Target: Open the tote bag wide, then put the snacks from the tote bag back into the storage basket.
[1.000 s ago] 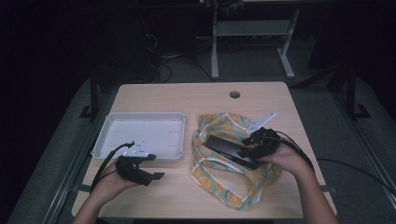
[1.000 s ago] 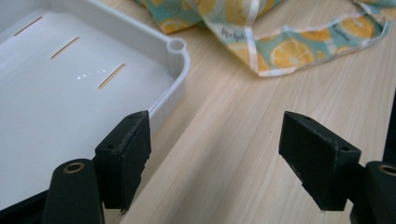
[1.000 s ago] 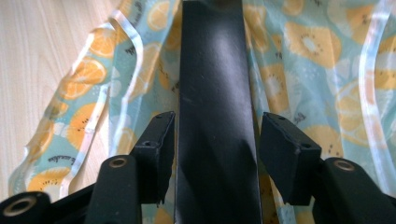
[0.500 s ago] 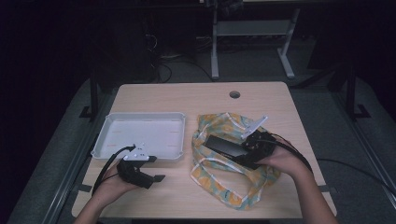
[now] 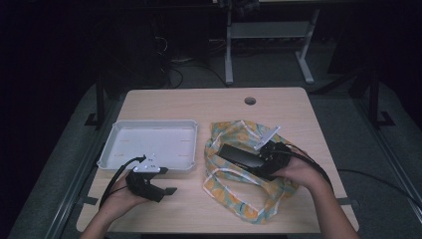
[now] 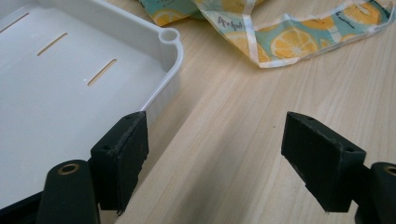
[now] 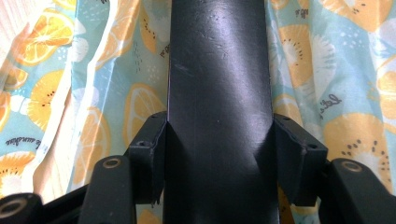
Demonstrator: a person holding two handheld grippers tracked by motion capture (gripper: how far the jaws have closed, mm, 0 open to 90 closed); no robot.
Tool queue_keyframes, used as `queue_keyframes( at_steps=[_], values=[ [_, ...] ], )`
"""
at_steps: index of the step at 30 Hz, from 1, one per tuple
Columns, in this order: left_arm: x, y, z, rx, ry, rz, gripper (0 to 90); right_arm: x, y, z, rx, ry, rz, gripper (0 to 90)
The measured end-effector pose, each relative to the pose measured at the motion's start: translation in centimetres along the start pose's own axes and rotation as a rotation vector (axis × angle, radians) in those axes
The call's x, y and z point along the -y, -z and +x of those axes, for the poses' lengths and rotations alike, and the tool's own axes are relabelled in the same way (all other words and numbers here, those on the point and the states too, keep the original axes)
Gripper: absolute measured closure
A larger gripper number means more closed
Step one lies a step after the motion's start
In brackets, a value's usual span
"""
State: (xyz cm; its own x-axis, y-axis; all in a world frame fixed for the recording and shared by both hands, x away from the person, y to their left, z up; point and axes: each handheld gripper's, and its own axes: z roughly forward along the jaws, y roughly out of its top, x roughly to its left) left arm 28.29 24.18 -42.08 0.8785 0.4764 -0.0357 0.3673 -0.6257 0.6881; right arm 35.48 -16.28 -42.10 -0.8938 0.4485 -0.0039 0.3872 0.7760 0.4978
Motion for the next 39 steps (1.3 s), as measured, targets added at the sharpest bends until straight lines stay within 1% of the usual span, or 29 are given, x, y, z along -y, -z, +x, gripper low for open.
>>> queue_keyframes(
  at_steps=[4, 5, 10, 12, 16, 18, 21, 23, 25, 26, 27, 29, 33, 34, 38, 39],
  values=[
    [0.0, -0.1, 0.0, -0.001, 0.007, -0.001, 22.9, 0.0, 0.1, -0.1, -0.012, -0.004, 0.0, 42.3],
    [0.0, -0.1, 0.0, 0.001, 0.0, 0.002, 22.9, 0.0, 0.1, -0.1, -0.021, -0.01, -0.002, 42.3],
    [0.0, -0.1, 0.0, 0.0, 0.0, -0.001, 23.1, 0.1, 0.7, 0.0, -0.027, -0.012, -0.01, 42.3],
    [0.1, 0.0, 0.0, -0.001, -0.004, 0.001, 23.2, 0.1, 0.9, 0.0, -0.029, -0.016, -0.021, 42.3],
    [0.1, 0.0, 0.0, -0.003, 0.009, -0.009, 23.2, 0.0, 1.7, 0.0, -0.032, -0.02, -0.039, 42.3],
    [0.1, 0.1, 0.1, -0.004, 0.0, -0.007, 23.2, -0.1, 2.2, 0.1, -0.03, -0.02, -0.047, 42.4],
    [0.1, 0.1, 0.1, -0.003, -0.002, -0.006, 23.3, -0.3, 2.7, 0.1, -0.03, -0.016, -0.067, 42.4],
    [0.1, 0.0, 0.0, -0.003, 0.001, -0.009, 23.4, -0.4, 3.0, 0.3, -0.035, -0.032, -0.071, 42.4],
    [0.1, 0.1, 0.0, -0.003, 0.001, -0.01, 23.4, -0.4, 3.2, 0.2, -0.028, -0.021, -0.077, 42.5],
    [0.1, 0.1, 0.0, -0.004, 0.001, -0.011, 23.4, -0.5, 3.4, 0.3, -0.026, -0.027, -0.079, 42.5],
    [0.1, 0.1, 0.0, -0.003, 0.002, -0.011, 23.4, -0.5, 3.6, 0.4, -0.035, -0.045, -0.083, 42.5],
    [0.1, 0.1, 0.0, -0.003, -0.003, -0.01, 23.4, -0.6, 3.8, 0.3, -0.029, -0.034, -0.092, 42.5],
    [0.0, 0.1, -0.1, 0.001, -0.007, -0.006, 23.4, -0.8, 4.4, 0.4, -0.031, -0.056, -0.111, 42.5],
    [0.0, 0.1, -0.1, 0.003, -0.003, -0.013, 23.4, -0.8, 4.6, 0.4, -0.022, -0.052, -0.114, 42.6],
    [-0.3, 0.2, 0.1, 0.008, -0.012, -0.011, 23.4, -1.0, 5.3, 0.4, -0.018, -0.052, -0.127, 42.6],
    [-0.3, 0.3, 0.1, 0.003, -0.023, -0.006, 23.4, -1.1, 5.4, 0.3, -0.016, -0.05, -0.13, 42.7]
  ],
)
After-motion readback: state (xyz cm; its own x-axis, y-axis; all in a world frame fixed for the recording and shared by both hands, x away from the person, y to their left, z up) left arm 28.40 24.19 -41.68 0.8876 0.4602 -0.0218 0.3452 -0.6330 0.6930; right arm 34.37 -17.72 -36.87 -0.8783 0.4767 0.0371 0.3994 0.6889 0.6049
